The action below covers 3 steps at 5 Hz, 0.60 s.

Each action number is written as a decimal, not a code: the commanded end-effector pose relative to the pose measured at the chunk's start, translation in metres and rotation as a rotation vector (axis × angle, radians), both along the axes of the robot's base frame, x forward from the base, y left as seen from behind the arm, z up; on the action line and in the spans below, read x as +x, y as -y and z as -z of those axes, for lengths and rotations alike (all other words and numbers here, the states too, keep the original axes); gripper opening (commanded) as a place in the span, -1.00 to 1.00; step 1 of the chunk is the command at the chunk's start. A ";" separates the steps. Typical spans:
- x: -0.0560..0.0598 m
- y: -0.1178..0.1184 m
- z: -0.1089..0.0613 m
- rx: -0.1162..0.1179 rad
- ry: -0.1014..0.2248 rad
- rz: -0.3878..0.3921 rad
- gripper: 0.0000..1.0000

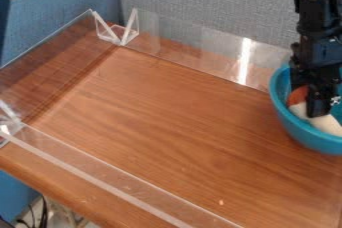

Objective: Put the mushroom in the blue bowl

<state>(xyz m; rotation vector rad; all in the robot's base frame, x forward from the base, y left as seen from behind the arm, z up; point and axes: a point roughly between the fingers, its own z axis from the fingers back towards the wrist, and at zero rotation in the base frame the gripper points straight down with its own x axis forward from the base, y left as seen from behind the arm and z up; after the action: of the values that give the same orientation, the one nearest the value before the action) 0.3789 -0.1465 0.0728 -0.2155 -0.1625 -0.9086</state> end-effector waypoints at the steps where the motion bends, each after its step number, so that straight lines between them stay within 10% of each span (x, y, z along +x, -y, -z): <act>1: 0.007 0.009 -0.032 -0.029 0.090 -0.007 1.00; 3: 0.009 -0.012 -0.039 -0.026 0.087 -0.033 1.00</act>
<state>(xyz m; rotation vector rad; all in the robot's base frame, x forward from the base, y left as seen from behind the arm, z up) 0.3810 -0.1367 0.0731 -0.2179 -0.1545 -0.8808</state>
